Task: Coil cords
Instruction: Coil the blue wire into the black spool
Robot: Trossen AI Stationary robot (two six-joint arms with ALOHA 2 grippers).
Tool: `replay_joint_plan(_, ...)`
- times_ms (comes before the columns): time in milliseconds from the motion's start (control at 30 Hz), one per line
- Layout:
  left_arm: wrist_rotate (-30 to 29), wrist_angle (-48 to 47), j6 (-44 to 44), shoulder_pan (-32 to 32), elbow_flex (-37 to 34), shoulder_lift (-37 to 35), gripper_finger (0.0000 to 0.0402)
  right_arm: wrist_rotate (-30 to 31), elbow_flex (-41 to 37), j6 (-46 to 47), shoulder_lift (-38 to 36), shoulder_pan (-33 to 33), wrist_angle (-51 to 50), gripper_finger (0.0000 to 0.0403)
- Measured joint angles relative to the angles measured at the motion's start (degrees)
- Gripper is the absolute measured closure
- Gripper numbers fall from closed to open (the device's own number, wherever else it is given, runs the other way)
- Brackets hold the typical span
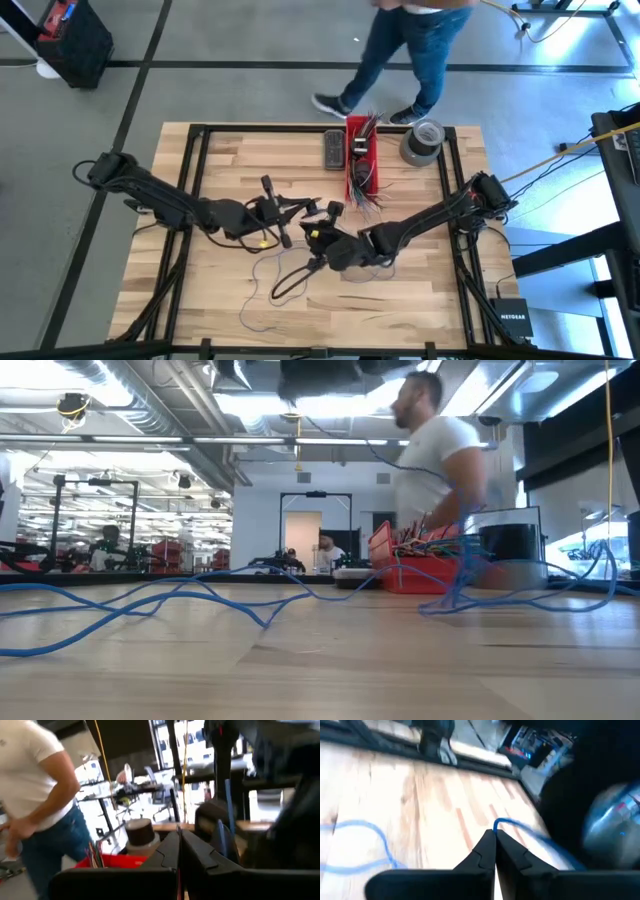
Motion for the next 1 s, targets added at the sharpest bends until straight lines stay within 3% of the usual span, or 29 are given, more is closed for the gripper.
replay_joint_plan(400,6.75,1.73,-2.97,-2.60,0.00,-1.56,0.0400,5.27,-3.67,2.65,-0.02,0.05,0.65,0.0396)
replay_joint_plan(633,6.73,-10.70,-5.73,-5.22,0.02,-9.10,0.0400,11.93,-3.76,2.51,-0.65,2.12,-2.81,0.0396)
replay_joint_plan(800,6.67,-11.23,-7.03,-6.75,-0.35,-10.53,0.0400,10.67,-3.76,2.53,-0.83,1.37,-0.80,0.0396)
replay_joint_plan(1000,8.10,-2.71,-5.72,-4.90,-0.85,-6.80,0.0400,2.87,-3.74,1.21,1.13,0.36,7.89,0.0396)
